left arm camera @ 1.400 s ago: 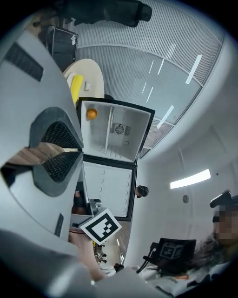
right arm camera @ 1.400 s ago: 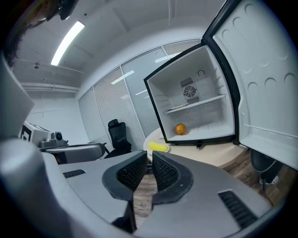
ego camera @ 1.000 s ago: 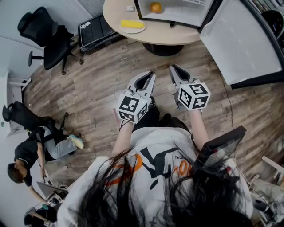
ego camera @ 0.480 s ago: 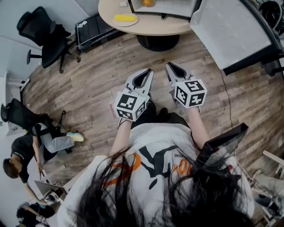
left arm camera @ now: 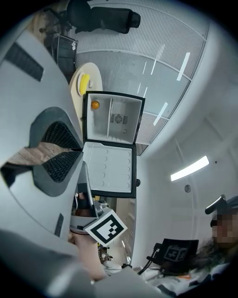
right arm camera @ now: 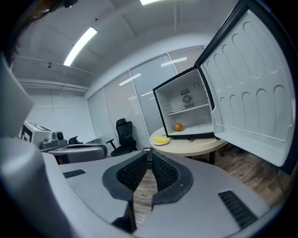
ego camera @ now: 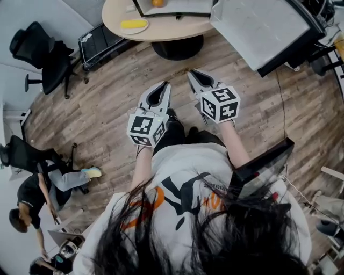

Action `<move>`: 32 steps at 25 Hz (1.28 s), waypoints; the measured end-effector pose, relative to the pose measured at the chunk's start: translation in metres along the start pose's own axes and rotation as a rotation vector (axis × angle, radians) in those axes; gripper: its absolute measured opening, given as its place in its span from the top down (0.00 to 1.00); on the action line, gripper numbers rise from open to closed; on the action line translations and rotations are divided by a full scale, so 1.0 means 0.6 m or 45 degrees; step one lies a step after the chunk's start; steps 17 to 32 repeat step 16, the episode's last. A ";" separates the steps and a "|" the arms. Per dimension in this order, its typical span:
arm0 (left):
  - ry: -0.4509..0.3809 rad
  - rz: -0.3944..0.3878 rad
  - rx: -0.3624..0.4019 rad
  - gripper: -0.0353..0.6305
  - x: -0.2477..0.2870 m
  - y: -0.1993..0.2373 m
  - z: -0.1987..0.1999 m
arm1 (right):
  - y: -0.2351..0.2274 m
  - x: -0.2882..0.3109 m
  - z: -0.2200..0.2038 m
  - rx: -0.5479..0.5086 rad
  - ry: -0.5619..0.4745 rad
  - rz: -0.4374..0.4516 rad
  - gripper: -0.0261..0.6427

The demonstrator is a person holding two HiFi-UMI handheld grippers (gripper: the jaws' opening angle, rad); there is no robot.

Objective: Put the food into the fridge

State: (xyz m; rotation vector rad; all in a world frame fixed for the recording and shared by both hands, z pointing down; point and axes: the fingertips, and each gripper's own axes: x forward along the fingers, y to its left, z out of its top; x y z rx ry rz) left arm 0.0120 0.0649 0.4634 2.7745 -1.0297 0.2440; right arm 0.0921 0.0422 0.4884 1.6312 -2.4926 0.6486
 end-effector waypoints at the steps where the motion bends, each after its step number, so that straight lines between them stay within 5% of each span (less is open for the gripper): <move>1: 0.000 0.003 -0.002 0.92 0.001 0.001 0.001 | -0.001 0.001 0.003 -0.001 0.000 0.000 0.89; 32: -0.023 0.012 0.011 0.92 0.005 0.016 0.012 | -0.003 0.020 0.012 -0.008 0.002 0.010 0.89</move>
